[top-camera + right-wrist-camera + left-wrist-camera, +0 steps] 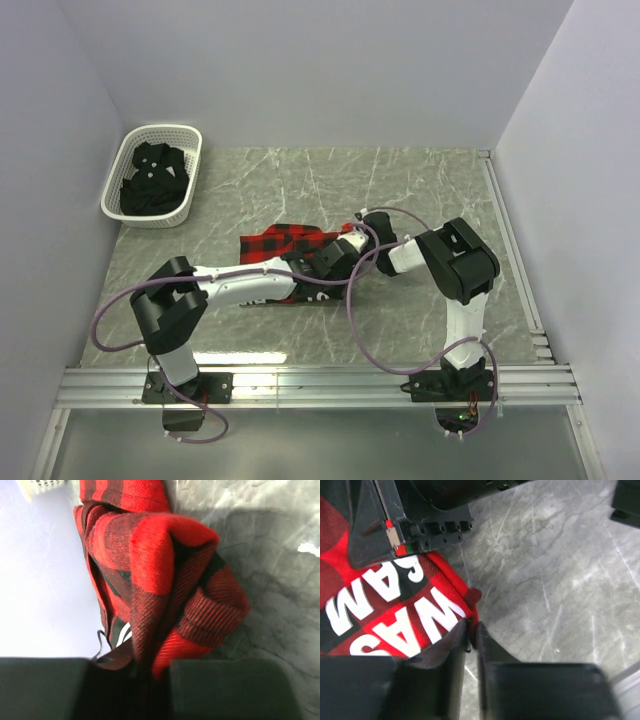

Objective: Fold and stack the long sleeve shirts
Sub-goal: Fold the shirt

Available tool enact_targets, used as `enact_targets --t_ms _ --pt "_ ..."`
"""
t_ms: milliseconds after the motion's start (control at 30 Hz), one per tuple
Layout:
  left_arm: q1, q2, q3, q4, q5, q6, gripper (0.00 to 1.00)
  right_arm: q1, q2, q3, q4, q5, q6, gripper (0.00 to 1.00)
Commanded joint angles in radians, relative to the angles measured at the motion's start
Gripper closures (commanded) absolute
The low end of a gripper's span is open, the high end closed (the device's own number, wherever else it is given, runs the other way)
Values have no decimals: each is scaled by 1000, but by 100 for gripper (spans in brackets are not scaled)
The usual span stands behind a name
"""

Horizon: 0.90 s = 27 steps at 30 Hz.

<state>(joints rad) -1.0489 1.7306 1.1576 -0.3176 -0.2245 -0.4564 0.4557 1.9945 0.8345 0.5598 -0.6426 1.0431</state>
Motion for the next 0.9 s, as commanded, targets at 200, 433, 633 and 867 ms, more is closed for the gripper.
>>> enact_targets --t_ms 200,433,633,867 --pt "33 -198 -24 0 4 -48 36 -45 -23 112 -182 -71 -256 100" --pt "199 -365 -18 -101 43 -22 16 -75 -28 274 -532 -66 -515 100" --pt "464 -515 -44 -172 7 19 1 -97 24 517 -909 -61 -782 100" --pt "743 -664 -177 -124 -13 48 1 -135 67 790 -1268 52 -1107 100"
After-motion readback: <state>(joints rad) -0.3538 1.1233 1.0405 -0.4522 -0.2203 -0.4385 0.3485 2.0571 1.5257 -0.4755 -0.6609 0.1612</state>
